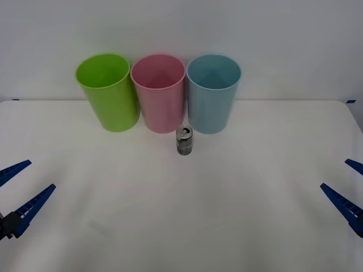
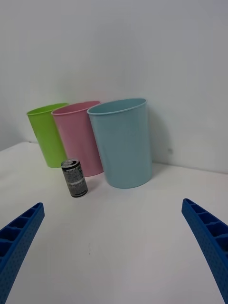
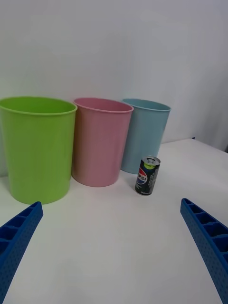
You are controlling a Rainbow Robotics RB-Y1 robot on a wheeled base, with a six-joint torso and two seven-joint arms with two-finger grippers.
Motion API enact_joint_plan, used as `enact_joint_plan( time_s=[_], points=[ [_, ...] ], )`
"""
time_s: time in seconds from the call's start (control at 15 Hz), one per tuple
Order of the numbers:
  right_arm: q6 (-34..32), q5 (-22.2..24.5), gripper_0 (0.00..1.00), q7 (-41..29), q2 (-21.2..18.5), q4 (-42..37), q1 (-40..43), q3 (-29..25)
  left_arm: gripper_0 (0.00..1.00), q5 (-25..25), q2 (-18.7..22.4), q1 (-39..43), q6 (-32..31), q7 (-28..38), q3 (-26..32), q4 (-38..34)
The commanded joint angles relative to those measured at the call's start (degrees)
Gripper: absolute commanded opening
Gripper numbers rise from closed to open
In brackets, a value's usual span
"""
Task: Grasp the object on the table and drop it into the matching bin: aluminum can to the light blue bin, PET bottle to the pink bin.
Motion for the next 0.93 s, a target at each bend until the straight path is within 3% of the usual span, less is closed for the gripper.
enact_joint_plan(
  time_s=[0.07,0.47,0.93],
  points=[
    [0.0,0.0,1.0,0.0,0.0,0.0,0.0,0.0,1.0,0.0,0.0,0.0,0.0,0.0,0.0,0.0],
    [0.3,-1.2,1.0,0.4,1.3,-1.8,1.4,2.2,1.0,0.0,0.0,0.0,0.0,0.0,0.0,0.0],
    [3.9,1.3,1.0,3.4,1.4,-1.7,0.3,10.9,1.0,0.0,0.0,0.0,0.0,0.0,0.0,0.0]
  ],
)
